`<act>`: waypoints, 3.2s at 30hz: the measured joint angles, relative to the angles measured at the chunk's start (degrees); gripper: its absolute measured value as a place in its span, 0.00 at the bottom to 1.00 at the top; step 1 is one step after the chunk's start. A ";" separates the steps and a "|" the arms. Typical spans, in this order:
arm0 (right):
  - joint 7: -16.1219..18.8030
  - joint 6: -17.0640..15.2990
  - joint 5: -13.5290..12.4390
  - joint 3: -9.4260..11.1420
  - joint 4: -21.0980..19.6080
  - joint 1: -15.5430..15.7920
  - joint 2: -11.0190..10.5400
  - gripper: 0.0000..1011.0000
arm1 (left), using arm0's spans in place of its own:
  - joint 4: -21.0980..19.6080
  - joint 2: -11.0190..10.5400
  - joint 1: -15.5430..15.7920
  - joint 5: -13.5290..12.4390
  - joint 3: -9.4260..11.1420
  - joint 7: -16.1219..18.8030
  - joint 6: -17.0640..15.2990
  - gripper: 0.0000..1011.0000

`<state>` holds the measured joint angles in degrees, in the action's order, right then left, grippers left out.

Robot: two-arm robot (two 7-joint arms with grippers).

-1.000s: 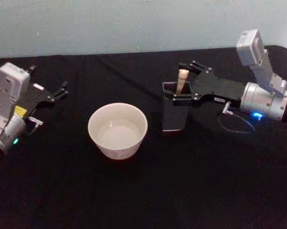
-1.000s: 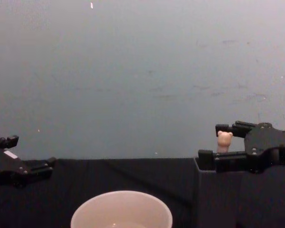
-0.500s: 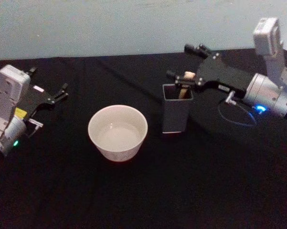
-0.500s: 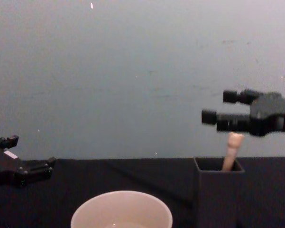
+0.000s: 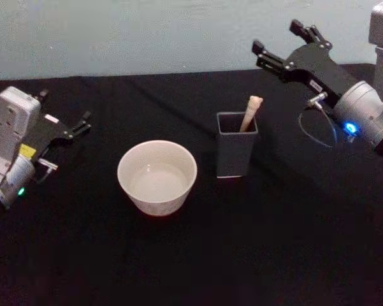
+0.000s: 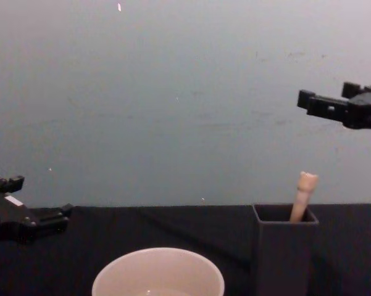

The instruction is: Pick up the stirring spoon with one hand, stir inside the cup, then place it back in its original position.

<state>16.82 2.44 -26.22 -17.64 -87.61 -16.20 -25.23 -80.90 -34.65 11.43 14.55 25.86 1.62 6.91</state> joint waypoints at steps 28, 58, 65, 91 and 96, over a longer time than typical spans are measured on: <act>-15.36 -8.07 6.57 2.90 3.25 7.30 10.29 0.99 | 0.00 0.00 0.00 0.00 0.00 0.00 0.00 0.99; -15.73 -8.70 7.74 3.25 3.97 7.58 10.98 0.99 | 0.00 0.00 0.00 0.00 0.00 0.00 0.00 0.99; -15.73 -8.68 7.71 3.24 3.94 7.58 10.98 0.99 | 0.00 0.00 0.00 0.00 0.00 0.00 0.00 0.99; -15.72 -8.63 7.64 3.24 3.93 7.58 10.98 0.99 | 0.00 0.00 0.00 0.00 0.00 0.00 0.00 0.99; -15.72 -8.63 7.64 3.24 3.93 7.58 10.98 0.99 | 0.00 0.00 0.00 0.00 0.00 0.00 0.00 0.99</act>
<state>1.10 -6.19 -18.57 -14.40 -83.67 -8.62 -14.25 -80.90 -34.65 11.43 14.55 25.86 1.62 6.91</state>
